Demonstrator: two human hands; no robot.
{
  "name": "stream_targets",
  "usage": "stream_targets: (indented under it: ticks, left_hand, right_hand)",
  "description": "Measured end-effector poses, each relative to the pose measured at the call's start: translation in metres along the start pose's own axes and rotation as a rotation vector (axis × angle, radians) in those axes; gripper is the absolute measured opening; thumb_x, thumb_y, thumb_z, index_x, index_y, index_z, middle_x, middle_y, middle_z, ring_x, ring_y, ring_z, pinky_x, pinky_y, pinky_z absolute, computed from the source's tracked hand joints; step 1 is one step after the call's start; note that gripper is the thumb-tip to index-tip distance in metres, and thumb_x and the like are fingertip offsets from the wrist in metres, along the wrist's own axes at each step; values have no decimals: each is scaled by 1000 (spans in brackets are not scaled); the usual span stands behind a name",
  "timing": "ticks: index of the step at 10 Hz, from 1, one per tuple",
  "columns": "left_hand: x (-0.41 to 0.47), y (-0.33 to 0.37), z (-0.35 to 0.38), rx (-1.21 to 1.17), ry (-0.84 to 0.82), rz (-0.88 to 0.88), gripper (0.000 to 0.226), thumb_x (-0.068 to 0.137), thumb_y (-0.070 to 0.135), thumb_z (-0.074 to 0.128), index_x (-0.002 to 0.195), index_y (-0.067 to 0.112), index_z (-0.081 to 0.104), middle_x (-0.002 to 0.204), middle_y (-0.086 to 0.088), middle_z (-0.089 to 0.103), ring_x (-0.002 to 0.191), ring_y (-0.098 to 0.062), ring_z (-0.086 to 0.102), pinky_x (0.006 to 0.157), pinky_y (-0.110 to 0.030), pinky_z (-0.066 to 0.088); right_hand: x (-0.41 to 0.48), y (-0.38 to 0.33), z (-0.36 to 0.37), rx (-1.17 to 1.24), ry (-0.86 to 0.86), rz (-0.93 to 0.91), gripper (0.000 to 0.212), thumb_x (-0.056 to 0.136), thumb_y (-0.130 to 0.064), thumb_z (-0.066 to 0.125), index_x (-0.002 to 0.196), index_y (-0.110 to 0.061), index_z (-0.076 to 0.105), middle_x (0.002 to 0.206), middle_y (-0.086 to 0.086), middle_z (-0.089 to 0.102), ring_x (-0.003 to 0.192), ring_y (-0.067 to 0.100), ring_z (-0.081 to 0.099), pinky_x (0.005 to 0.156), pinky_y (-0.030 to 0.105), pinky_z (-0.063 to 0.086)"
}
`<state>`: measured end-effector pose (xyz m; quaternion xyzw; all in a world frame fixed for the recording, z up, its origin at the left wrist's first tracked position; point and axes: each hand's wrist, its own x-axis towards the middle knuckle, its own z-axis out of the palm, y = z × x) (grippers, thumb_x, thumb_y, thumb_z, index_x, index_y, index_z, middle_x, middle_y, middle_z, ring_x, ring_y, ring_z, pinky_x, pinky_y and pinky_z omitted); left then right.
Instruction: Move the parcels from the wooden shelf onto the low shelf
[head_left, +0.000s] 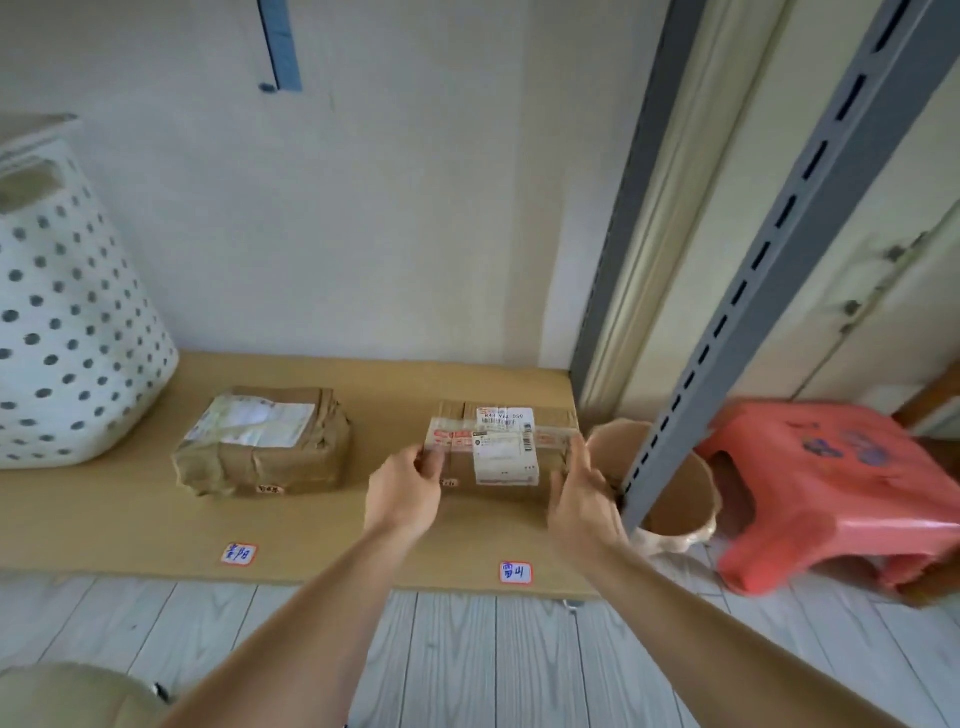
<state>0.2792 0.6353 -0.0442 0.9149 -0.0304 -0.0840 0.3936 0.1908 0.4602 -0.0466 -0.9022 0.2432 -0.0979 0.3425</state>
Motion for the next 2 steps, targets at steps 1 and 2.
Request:
stream_targets:
  ticks: [1,2]
  left_hand:
    - [-8,3,-3,74,-13,-17,47,108,40,42,142,11,56,133,-12,69,119,-31,65,86,-33,48]
    - [-34,0,-26,29,38,5,57,109,38,38,158,10,33,161,-9,42,147,-27,39,117,-42,32]
  right_hand:
    - [-9,4,-6,4,-76,109,81,100,-4,47,160,-28,-3,135,14,66,76,9,61,63,4,45]
    - [-24,-8,-22,-39,-133,99,87,100,-12,49,164,-21,-9,152,15,53,118,31,64,95,38,50]
